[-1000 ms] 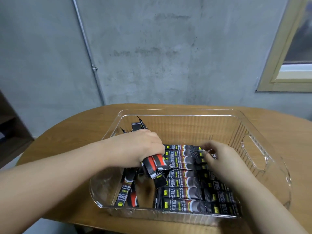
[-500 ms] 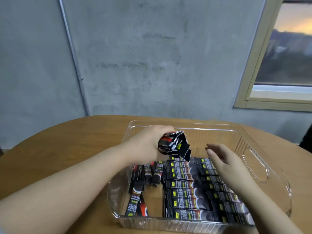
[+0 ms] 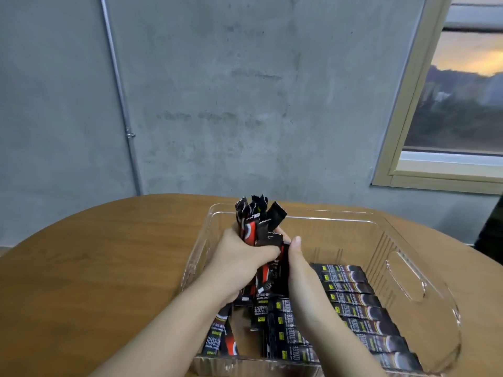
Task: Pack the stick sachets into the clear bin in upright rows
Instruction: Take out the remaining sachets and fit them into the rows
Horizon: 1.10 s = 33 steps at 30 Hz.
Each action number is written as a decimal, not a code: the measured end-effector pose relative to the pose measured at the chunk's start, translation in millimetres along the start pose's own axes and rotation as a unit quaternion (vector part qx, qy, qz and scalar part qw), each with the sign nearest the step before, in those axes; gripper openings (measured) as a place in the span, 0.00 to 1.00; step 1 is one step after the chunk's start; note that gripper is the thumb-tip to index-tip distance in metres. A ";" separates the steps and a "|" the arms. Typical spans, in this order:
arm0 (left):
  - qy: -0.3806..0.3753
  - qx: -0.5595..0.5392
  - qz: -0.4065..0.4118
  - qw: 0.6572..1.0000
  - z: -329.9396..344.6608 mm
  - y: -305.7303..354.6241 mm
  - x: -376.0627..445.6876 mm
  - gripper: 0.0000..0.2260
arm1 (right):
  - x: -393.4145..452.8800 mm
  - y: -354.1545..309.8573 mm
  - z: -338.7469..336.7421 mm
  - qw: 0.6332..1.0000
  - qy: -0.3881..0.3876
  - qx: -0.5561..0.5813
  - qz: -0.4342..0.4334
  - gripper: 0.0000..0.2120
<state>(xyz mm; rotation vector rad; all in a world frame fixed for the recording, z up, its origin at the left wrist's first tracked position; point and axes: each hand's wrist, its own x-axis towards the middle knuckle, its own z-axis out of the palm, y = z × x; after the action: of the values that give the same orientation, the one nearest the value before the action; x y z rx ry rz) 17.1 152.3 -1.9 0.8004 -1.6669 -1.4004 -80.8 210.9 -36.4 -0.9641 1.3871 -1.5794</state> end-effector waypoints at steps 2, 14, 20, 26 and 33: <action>0.022 -0.028 -0.025 0.999 2.8 -5.2 -2.5 0.09 | -1.4 4.1 7.3 1.000 -0.001 0.009 0.030 0.23; 0.001 -0.013 -0.035 0.999 -9.5 -22.5 -21.4 0.17 | -2.0 12.1 32.5 0.986 -0.037 0.093 0.135 0.29; 0.098 0.078 -0.007 0.992 -7.9 -22.4 -17.5 0.12 | -8.1 4.3 38.0 0.980 -0.051 0.149 0.120 0.30; 0.117 0.132 0.044 0.983 -0.9 -15.8 -10.6 0.13 | -5.6 9.0 31.2 0.976 -0.024 0.171 0.130 0.33; 0.134 0.104 0.067 0.983 0.9 5.4 8.6 0.10 | -7.6 12.2 24.9 0.975 0.008 0.141 0.171 0.17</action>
<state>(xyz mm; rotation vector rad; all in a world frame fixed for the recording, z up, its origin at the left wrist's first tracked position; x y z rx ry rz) 12.4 146.3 4.8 0.9317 -1.6379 -0.9885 -54.0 207.5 -46.2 -0.5126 1.2198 -1.4706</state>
